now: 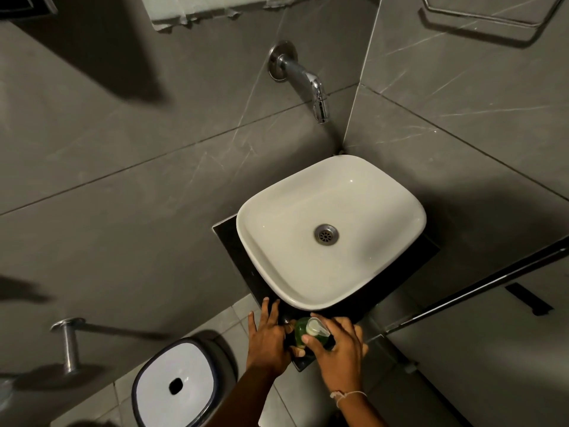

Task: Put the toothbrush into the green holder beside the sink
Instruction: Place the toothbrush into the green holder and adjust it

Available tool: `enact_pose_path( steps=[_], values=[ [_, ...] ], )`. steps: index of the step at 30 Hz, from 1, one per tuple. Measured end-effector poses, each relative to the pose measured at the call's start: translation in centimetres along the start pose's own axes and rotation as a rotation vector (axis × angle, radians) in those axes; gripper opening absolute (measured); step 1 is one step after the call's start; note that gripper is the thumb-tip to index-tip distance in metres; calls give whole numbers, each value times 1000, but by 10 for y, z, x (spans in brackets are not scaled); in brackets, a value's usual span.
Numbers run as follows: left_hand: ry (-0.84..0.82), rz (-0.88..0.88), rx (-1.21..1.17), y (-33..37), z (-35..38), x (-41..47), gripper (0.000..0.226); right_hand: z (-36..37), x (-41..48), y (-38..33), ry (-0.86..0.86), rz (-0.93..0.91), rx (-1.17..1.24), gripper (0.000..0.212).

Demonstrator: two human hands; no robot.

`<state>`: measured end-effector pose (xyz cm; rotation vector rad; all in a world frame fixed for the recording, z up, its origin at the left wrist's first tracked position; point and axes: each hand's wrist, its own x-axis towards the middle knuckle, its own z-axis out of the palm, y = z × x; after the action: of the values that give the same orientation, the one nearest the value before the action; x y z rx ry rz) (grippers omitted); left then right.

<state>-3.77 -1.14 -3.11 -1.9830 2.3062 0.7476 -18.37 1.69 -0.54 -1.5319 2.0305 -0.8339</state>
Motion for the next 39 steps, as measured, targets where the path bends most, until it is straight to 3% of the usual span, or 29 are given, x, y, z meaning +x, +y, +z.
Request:
enact_pose_path(
  steps=[9,12,28,33,39],
  values=[
    [-3,-8,-8,2,-3,0,35,4,-2,-7,68,40,-18,36],
    [-13,-14,-8,2,-3,0,37,2,0,-2,20,-27,-42,39],
    [-7,-33,45,3,-1,-2,47,5,0,-10,79,60,20,42],
    [-1,-20,53,3,3,-1,49,-10,-16,-16,102,66,31,68],
    [12,-15,16,1,1,-2,40,-12,-16,-37,160,72,51,50]
  ],
)
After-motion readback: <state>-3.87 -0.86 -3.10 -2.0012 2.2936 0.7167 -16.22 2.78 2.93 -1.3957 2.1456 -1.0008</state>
